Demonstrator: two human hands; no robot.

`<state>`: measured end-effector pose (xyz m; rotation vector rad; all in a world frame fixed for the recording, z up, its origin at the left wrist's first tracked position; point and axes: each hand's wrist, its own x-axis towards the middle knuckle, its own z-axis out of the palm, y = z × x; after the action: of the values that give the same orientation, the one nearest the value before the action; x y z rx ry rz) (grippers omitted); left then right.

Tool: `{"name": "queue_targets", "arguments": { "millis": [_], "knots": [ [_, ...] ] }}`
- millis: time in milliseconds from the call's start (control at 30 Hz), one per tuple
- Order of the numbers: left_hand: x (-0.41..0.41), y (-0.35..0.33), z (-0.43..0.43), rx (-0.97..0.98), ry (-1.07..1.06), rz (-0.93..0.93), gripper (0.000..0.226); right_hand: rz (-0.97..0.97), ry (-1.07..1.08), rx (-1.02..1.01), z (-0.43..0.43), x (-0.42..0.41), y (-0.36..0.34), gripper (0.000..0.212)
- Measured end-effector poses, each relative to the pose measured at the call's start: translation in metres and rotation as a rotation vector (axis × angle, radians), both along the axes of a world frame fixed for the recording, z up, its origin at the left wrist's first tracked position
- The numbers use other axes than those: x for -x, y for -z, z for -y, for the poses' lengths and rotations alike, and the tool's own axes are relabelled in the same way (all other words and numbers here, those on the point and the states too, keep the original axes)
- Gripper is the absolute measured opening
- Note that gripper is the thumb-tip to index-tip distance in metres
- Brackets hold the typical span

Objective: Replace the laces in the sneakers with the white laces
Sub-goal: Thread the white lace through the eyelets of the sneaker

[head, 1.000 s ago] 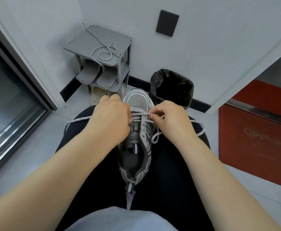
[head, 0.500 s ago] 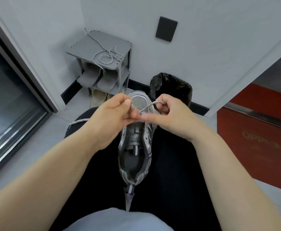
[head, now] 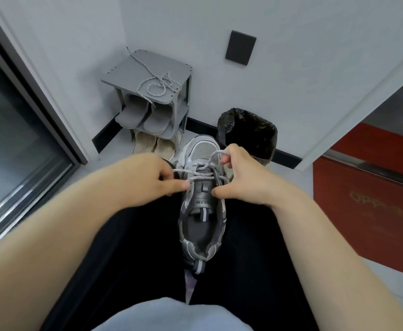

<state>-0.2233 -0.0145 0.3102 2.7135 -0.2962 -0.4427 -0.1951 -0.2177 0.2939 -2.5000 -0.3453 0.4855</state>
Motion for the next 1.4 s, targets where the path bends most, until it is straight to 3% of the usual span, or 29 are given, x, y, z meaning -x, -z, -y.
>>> {"name": "queue_targets", "arguments": {
  "millis": [67,133,200,267,300,367,400,500,567,633,667,833,900,933,1067,1200,1400],
  "knots": [
    [0.000,0.007,0.009,0.183,-0.011,0.130,0.050,-0.014,0.055,-0.047,0.003,0.003,0.004,0.050],
    [0.000,0.003,0.009,0.482,-0.206,0.214,0.038,-0.038,0.121,-0.098,0.010,0.006,0.007,0.049],
    [-0.001,-0.009,0.001,0.990,-0.524,0.137,0.023,-0.041,0.159,-0.149,0.017,0.008,0.011,0.046],
    [-0.003,-0.024,-0.015,1.536,-0.684,0.033,0.031,-0.024,0.172,-0.181,0.019,0.010,0.014,0.041],
    [-0.002,-0.029,-0.022,1.663,-0.698,0.004,0.040,-0.021,0.173,-0.195,0.018,0.010,0.015,0.039],
    [-0.003,-0.030,-0.023,1.518,-0.700,-0.049,0.043,-0.040,0.179,-0.242,0.015,0.010,0.017,0.038],
    [-0.002,-0.024,-0.017,1.291,-0.665,-0.061,0.040,-0.058,0.186,-0.283,0.012,0.011,0.017,0.038],
    [0.003,0.002,0.002,0.338,-0.297,0.038,0.031,-0.074,0.202,-0.363,0.009,0.013,0.018,0.037],
    [0.009,0.012,0.010,-0.005,-0.057,0.113,0.035,-0.043,0.189,-0.341,0.009,0.014,0.019,0.038],
    [0.010,0.009,0.010,0.000,0.037,0.106,0.037,-0.021,0.184,-0.312,0.011,0.014,0.019,0.039],
    [0.009,0.004,0.006,0.096,-0.002,0.080,0.038,-0.022,0.191,-0.306,0.012,0.015,0.019,0.039],
    [-0.003,-0.027,-0.026,1.087,-0.586,0.148,0.026,-0.067,0.166,-0.251,0.011,0.016,0.016,0.033],
    [0.002,-0.032,-0.022,1.357,-0.585,0.008,0.039,-0.082,0.147,-0.251,0.009,0.016,0.015,0.032],
    [0.006,-0.030,-0.017,1.392,-0.538,-0.081,0.045,-0.089,0.149,-0.251,0.008,0.016,0.015,0.033],
    [0.017,-0.029,-0.014,1.117,-0.303,-0.280,0.028,-0.083,0.166,-0.267,0.008,0.014,0.018,0.044],
    [0.016,-0.031,-0.041,0.929,-0.336,-0.367,0.029,-0.067,0.129,-0.266,0.007,0.015,0.017,0.052],
    [0.013,-0.005,-0.033,0.300,-0.107,-0.501,0.021,-0.019,0.075,-0.214,0.001,0.023,0.015,0.041]
  ]
}}
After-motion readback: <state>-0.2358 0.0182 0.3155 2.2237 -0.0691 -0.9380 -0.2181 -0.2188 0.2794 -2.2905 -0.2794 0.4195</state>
